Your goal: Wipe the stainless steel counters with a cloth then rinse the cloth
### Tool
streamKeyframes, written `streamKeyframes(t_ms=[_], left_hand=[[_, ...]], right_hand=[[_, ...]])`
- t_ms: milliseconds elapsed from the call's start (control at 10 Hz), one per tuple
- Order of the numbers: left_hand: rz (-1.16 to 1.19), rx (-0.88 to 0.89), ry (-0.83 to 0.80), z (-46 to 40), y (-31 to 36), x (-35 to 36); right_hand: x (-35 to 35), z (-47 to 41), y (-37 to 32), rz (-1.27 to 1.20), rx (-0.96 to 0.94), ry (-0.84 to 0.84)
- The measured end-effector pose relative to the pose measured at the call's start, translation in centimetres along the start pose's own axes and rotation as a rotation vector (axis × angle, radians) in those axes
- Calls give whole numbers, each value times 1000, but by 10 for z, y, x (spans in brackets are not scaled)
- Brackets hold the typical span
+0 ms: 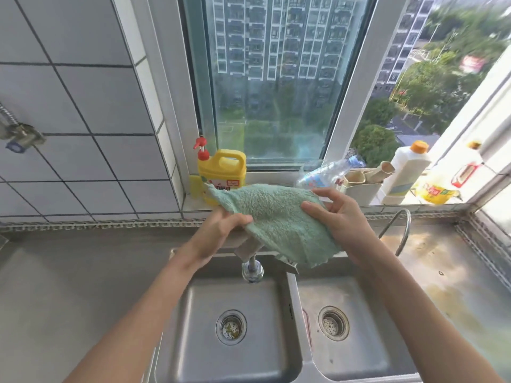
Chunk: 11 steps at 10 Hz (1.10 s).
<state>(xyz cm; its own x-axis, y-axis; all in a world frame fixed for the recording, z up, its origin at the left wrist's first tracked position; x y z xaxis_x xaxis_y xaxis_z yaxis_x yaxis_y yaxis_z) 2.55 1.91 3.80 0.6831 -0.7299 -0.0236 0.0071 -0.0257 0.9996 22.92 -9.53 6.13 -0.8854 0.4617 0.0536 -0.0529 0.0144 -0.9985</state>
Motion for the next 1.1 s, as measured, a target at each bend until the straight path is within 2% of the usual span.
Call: streamKeyframes(t_ms=[100,200,300,400,500,600,700,800,1000,1100], left_hand=[[-135,-180,8,-9,-31,5],[-246,-309,59,-2,-47,4],[-455,-396,167,12,-51,-10],[-834,-372,409,25,-32,-28],[-939,-110,482,28,-2,-17],[-869,35,327,24,7,7],[-894,124,340,27,14,17],[-921,214,349,26,19,26],[-935,228,333,26,19,32],[-722,181,373,35,17,18]], right_hand=[[-19,-7,39,190,93,58],[-23,-7,64,354,160,-8],[-15,-8,65,416,206,-121],[-7,-12,59,494,251,-158],[4,-22,48,522,199,-180],[2,-31,37,515,109,-152],[-4,-34,32,470,44,-113],[-15,-37,41,539,38,-29],[-21,-36,55,550,71,46],[-39,-28,45,621,65,128]])
Point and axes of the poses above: each hand's wrist, its own z-axis away from the middle knuckle, its own x-axis out of the palm, y = z × x, the point moved 8 cm from there along -z, towards the middle knuckle, and after that the axes turned 1 degree about y, right-handed, at the moved point
